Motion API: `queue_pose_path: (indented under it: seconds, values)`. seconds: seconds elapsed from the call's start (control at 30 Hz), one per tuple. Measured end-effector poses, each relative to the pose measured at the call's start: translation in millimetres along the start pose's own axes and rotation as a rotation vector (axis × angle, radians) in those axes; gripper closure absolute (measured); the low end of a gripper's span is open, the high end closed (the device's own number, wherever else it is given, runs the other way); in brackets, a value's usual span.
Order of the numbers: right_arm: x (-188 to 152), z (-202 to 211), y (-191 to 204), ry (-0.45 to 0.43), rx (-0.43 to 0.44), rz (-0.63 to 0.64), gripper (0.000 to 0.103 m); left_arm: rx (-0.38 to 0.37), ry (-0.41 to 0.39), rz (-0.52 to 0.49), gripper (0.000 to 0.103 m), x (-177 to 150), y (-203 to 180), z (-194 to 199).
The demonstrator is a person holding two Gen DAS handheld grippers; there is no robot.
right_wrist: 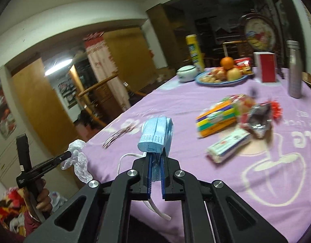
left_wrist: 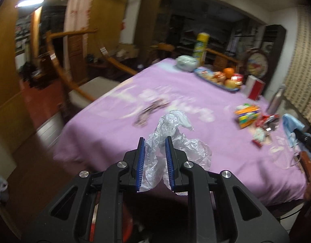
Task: Collect trash
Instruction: 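Carry the bag and mask to the red basket and release both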
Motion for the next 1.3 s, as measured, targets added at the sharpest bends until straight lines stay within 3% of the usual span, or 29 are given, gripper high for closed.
queue_pose_path:
  seconds: [0.2,0.33,0.43,0.47,0.5,0.57,0.77,1.03,1.1,1.17,1.2,1.3]
  values:
    - [-18,-27,52,0.085,0.082,0.056,0.096,0.147,0.133,0.041,0.082,-47,77,-1]
    - [-33,-45,81,0.146,0.121,0.091,0.096,0.241,0.27,0.056,0.079,-84,117,-14]
    - [-46,-59,104,0.197,0.152,0.127,0.096,0.255,0.331,0.102,0.054,-99,130,-23]
    - [-52,-63,112,0.216,0.164,0.141,0.096,0.265,0.329,0.11,0.034,-101,136,-21]
    - [-57,-68,120,0.235,0.175,0.156,0.096,0.294,0.314,0.117,0.022,-101,142,-20]
    - [-65,-75,135,0.267,0.193,0.18,0.096,0.337,0.286,0.13,0.017,-98,152,-17]
    - [-92,-98,178,0.363,0.257,0.238,0.095,0.4,0.248,0.24,0.014,-99,187,-13]
    - [-151,-131,254,0.547,0.411,0.331,0.092,0.466,0.197,0.291,0.013,-95,223,-3]
    - [-160,-135,273,0.57,0.456,0.35,0.088,0.48,0.185,0.283,0.012,-93,228,-2]
    - [-167,-138,287,0.58,0.488,0.373,0.071,0.493,0.176,0.275,0.011,-91,232,1]
    - [-170,-139,292,0.579,0.49,0.387,0.068,0.498,0.172,0.272,0.011,-91,233,1]
    - [-172,-141,293,0.591,0.5,0.38,0.067,0.498,0.162,0.266,0.01,-90,234,2]
Point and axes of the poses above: each gripper's, at about its wrist camera, not at the fingertips, and z roughly against the way its jaws point, y to its left, x to its top, the point moved 6 cm from there along -z, roughly the way its jaws point, and after that the axes turned 13 degrees about -y, right-handed, at the moved point
